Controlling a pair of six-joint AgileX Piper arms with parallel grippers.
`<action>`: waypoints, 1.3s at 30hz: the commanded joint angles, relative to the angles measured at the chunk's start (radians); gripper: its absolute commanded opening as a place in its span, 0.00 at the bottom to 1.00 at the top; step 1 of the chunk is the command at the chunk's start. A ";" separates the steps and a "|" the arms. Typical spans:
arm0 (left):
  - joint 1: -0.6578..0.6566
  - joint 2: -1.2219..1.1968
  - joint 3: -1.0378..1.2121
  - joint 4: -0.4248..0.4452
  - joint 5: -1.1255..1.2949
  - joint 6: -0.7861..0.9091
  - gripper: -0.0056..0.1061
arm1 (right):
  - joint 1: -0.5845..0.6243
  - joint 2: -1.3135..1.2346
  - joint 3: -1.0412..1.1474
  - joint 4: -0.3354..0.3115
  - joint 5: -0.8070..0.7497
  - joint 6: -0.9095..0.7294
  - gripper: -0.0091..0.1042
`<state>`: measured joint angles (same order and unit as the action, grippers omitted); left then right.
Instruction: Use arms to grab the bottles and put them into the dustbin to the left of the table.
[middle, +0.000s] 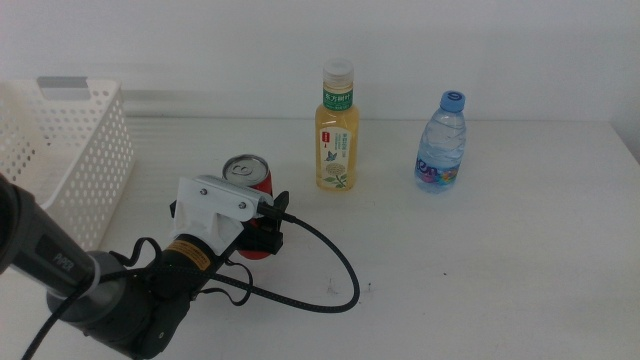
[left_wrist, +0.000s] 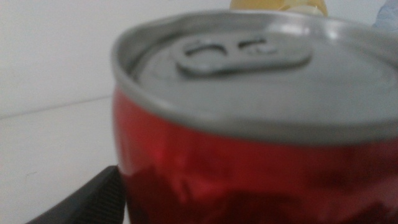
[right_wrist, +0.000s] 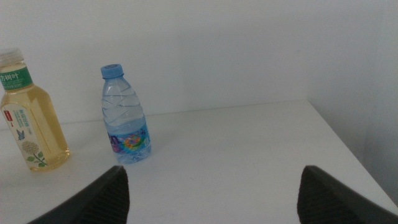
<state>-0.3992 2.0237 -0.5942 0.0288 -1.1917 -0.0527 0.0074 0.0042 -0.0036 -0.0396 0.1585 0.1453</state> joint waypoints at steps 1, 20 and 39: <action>0.002 0.006 -0.007 -0.001 0.003 -0.009 0.89 | -0.007 -0.004 0.004 -0.006 -0.007 -0.006 0.85; 0.002 0.064 -0.040 0.102 0.001 -0.005 0.89 | -0.007 -0.004 0.004 -0.006 -0.007 -0.006 0.85; 0.000 0.003 0.026 0.026 -0.029 0.078 0.12 | -0.007 -0.004 0.004 -0.006 -0.007 -0.006 0.85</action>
<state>-0.3992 2.0653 -0.5908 0.0725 -1.2004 0.0211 0.0074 0.0042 -0.0036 -0.0396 0.1585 0.1453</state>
